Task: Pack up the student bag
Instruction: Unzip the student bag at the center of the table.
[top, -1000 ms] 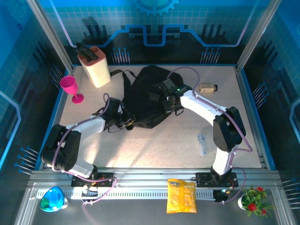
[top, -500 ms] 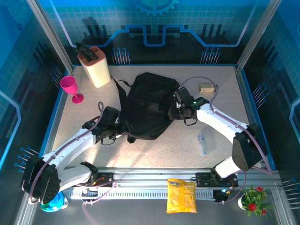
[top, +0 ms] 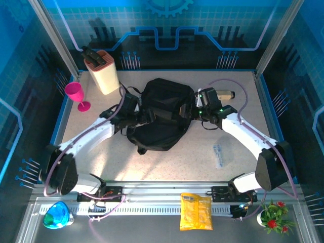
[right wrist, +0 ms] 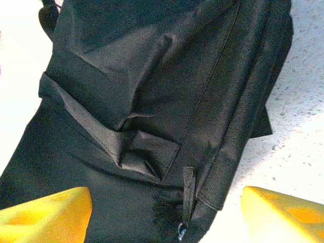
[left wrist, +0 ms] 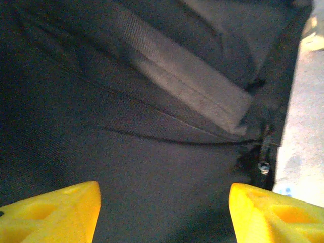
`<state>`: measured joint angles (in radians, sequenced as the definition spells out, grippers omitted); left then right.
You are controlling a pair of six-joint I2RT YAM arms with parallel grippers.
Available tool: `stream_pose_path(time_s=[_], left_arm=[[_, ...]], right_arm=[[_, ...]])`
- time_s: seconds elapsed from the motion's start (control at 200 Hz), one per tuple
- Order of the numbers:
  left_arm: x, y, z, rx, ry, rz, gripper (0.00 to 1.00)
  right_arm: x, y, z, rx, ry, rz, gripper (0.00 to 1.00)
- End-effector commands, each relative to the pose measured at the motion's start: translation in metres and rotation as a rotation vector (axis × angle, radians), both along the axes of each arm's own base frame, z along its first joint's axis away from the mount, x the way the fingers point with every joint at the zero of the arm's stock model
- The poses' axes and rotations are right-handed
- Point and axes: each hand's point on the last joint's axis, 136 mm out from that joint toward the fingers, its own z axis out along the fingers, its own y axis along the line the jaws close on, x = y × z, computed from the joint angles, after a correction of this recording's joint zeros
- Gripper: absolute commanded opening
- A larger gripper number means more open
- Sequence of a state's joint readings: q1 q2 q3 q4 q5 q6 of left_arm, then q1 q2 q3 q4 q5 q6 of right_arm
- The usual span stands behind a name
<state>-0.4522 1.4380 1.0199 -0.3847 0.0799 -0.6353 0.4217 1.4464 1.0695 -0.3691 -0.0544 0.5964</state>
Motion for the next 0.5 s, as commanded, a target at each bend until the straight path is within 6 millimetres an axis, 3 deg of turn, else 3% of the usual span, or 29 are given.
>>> stream_pose_path(time_s=[0.0, 0.105, 0.235, 0.495], left_arm=[[0.008, -0.022, -0.013, -0.009, 0.009, -0.077, 0.66], [0.002, -0.025, -0.044, 0.027, 0.080, -0.080, 0.64], [-0.022, -0.026, -0.077, 0.045, 0.157, -0.074, 0.63], [-0.079, -0.016, -0.110, 0.063, 0.252, -0.024, 0.63]], right_arm=[[0.016, 0.017, -0.008, 0.081, 0.036, 0.018, 0.77], [0.022, 0.024, -0.031, 0.081, 0.103, 0.023, 0.73], [0.020, 0.025, -0.057, 0.070, 0.168, 0.016, 0.70], [-0.012, 0.010, -0.090, 0.029, 0.255, 0.006, 0.69]])
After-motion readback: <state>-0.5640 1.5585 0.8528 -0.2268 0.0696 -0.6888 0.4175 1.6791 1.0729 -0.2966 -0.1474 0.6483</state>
